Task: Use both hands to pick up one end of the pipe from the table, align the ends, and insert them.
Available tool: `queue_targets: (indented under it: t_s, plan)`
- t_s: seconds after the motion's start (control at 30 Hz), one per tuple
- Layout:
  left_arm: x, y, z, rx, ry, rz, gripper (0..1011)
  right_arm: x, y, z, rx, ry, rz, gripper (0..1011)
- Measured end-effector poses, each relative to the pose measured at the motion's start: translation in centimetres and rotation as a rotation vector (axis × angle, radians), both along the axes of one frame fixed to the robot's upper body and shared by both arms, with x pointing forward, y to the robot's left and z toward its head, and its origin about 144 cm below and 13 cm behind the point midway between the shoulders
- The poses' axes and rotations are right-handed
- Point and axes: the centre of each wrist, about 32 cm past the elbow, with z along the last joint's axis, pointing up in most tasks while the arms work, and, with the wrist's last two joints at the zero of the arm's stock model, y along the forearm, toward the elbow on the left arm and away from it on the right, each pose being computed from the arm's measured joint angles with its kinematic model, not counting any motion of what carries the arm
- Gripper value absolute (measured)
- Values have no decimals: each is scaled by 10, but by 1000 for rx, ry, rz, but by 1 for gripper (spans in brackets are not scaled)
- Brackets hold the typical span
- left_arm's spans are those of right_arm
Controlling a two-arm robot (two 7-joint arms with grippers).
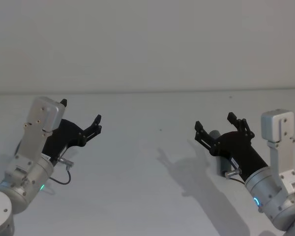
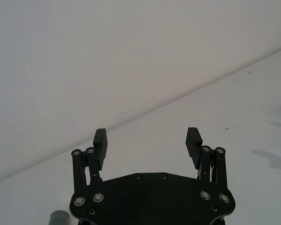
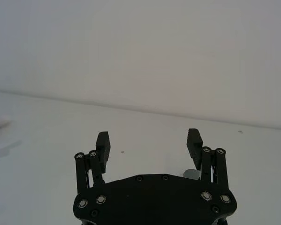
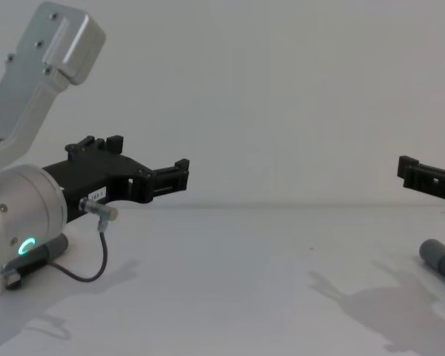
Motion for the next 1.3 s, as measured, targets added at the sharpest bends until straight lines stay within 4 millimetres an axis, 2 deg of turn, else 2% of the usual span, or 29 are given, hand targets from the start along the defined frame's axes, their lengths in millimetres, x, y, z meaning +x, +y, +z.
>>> queue_targets:
  t_s: [0.47, 0.67, 1.03, 1.3]
  plan:
    - [0, 0, 0, -1, 0, 0, 1001, 0, 0, 0, 0, 0, 0, 1002]
    - [7, -2, 4, -2, 7, 7, 1001, 0, 0, 0, 0, 0, 0, 1002]
    - [29, -7, 26, 31, 41, 16, 1001, 0, 0, 0, 0, 0, 0, 1002]
    - [34, -2, 45, 67, 93, 28, 1001, 0, 0, 0, 0, 0, 0, 1002]
